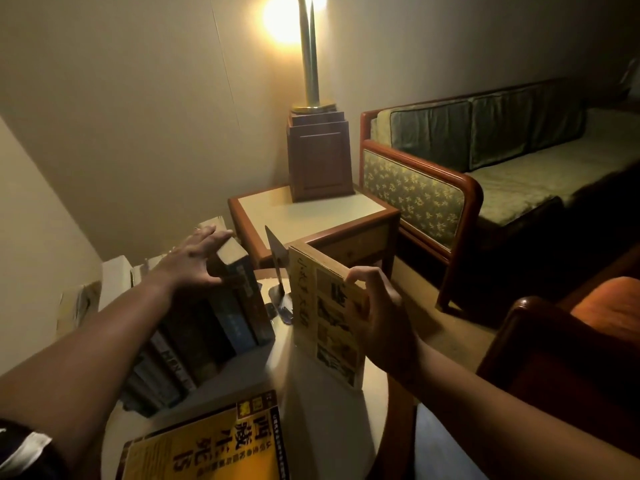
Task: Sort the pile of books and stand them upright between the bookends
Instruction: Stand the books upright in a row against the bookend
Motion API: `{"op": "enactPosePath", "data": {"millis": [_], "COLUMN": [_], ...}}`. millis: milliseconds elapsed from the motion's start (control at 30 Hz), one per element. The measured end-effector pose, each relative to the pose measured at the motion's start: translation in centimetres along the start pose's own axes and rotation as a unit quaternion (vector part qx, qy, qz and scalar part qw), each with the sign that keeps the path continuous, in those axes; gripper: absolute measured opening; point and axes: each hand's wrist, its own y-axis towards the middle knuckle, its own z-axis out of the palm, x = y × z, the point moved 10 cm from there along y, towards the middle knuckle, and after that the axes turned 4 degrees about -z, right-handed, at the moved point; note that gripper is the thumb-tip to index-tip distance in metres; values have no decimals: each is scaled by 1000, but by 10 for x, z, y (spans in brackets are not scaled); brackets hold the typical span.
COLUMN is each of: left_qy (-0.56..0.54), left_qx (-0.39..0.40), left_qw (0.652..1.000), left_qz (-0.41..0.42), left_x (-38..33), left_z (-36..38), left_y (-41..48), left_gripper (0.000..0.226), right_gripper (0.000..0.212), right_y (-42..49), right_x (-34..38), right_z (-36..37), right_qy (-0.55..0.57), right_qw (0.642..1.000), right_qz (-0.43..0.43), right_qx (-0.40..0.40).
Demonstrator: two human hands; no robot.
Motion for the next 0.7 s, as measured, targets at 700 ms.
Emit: {"op": "enactPosePath", "data": {"millis": [700], "left_qy": [12], "left_qx": [0], "left_qw": [1000], "left_qz": [-12], "left_x": [-5], "left_z": [-2], "left_y": [-6], "left_gripper": [104], "right_gripper": [48], "right_y": [48], "right_x": [6], "right_z": [66], "right_qy": [-28], "right_qw": [937], "right_qz": [124], "right_qx": [325]}}
